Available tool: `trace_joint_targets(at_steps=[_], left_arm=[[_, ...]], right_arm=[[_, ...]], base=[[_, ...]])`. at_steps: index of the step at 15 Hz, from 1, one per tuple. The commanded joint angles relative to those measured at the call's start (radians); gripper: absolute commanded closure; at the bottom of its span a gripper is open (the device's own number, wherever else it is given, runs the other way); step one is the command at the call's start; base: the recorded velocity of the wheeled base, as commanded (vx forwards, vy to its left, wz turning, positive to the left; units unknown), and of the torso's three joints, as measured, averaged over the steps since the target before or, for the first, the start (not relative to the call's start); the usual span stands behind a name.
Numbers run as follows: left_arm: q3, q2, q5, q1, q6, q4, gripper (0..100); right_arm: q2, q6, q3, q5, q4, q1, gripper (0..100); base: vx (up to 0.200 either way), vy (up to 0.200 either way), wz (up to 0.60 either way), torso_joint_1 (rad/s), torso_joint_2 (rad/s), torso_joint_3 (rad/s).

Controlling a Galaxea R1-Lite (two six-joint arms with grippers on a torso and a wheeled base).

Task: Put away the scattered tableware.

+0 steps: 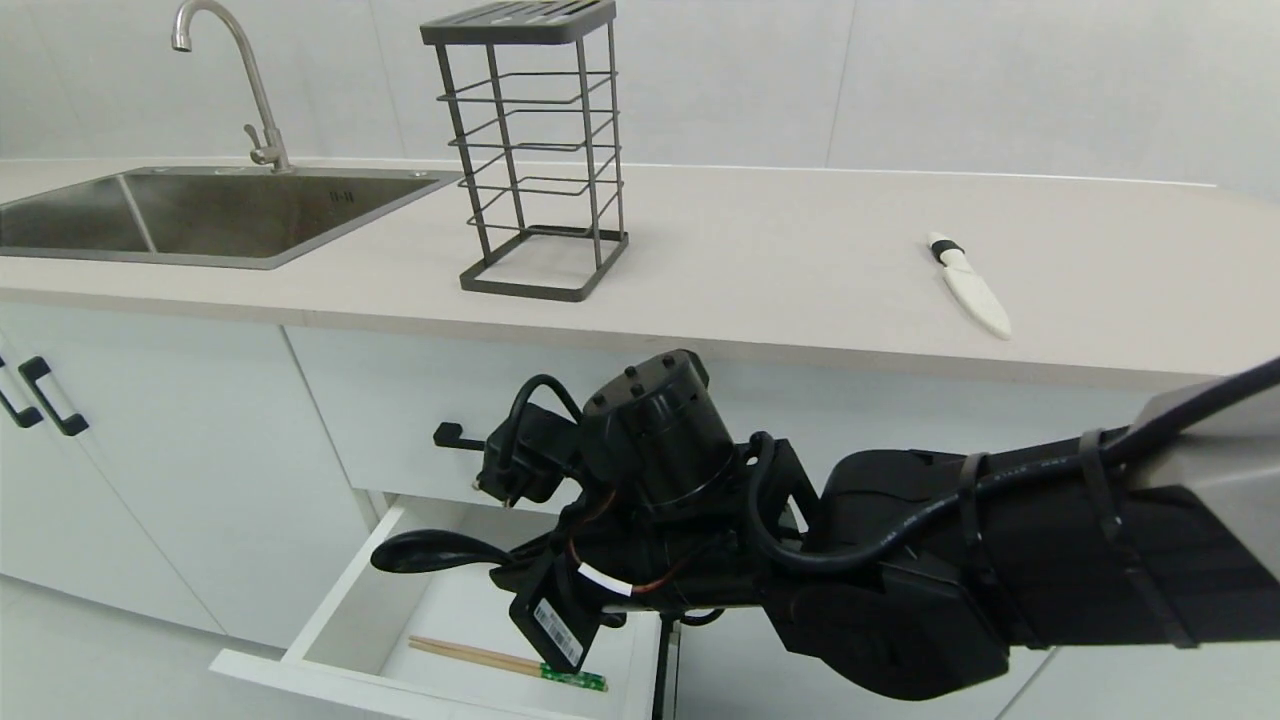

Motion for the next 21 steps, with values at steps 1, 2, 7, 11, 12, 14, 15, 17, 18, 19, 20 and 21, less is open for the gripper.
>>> trace_joint_targets(at_steps=[1,2,7,11,12,14,15,17,18,19,20,21], left_arm=[[0.000,0.001,0.000,0.000,0.000,0.000,0],[0.000,0.001,0.000,0.000,0.000,0.000,0],[0.000,0.001,0.000,0.000,0.000,0.000,0],[0.000,0.001,0.000,0.000,0.000,0.000,0],[0.000,0.001,0.000,0.000,0.000,0.000,0],[0.000,0.001,0.000,0.000,0.000,0.000,0],[0.000,0.001,0.000,0.000,0.000,0.000,0],[0.000,0.001,0.000,0.000,0.000,0.000,0],[0.000,0.001,0.000,0.000,0.000,0.000,0],[0.000,0.001,0.000,0.000,0.000,0.000,0],[0.000,0.001,0.000,0.000,0.000,0.000,0],[0.000,0.001,0.000,0.000,0.000,0.000,0]], right_arm=[[0.002,-0.001,0.000,0.001,-0.001,-0.001,100],[0.005,-0.001,0.000,0.001,-0.001,-0.001,100],[0.016,-0.002,0.000,0.000,-0.001,-0.004,100],[0.028,-0.005,-0.001,0.000,-0.005,-0.007,100],[0.031,-0.024,-0.001,0.000,-0.005,-0.009,100],[0.034,-0.028,-0.003,0.001,-0.005,-0.010,100],[0.038,-0.030,-0.004,0.000,-0.005,-0.012,100],[0.050,-0.110,-0.004,0.001,-0.005,-0.018,100],[0.054,-0.111,-0.006,0.001,-0.005,-0.019,100],[0.061,-0.111,-0.006,0.001,-0.005,-0.021,100],[0.070,-0.113,-0.006,0.000,-0.005,-0.027,100],[0.090,-0.113,-0.012,0.000,-0.010,-0.030,100]], base=[[0.000,0.000,0.00,-0.056,0.28,0.095],[0.000,0.000,0.00,-0.032,0.26,0.046],[0.000,0.000,0.00,-0.003,0.05,0.015],[0.000,0.000,0.00,-0.001,0.00,0.013],[0.000,0.000,0.00,0.000,0.00,0.000],[0.000,0.000,0.00,0.000,0.00,0.000],[0.000,0.000,0.00,0.000,0.00,0.000],[0.000,0.000,0.00,0.000,0.00,0.000],[0.000,0.000,0.00,0.000,0.00,0.000],[0.000,0.000,0.00,0.000,0.00,0.000],[0.000,0.000,0.00,0.000,0.00,0.000],[0.000,0.000,0.00,0.000,0.00,0.000]])
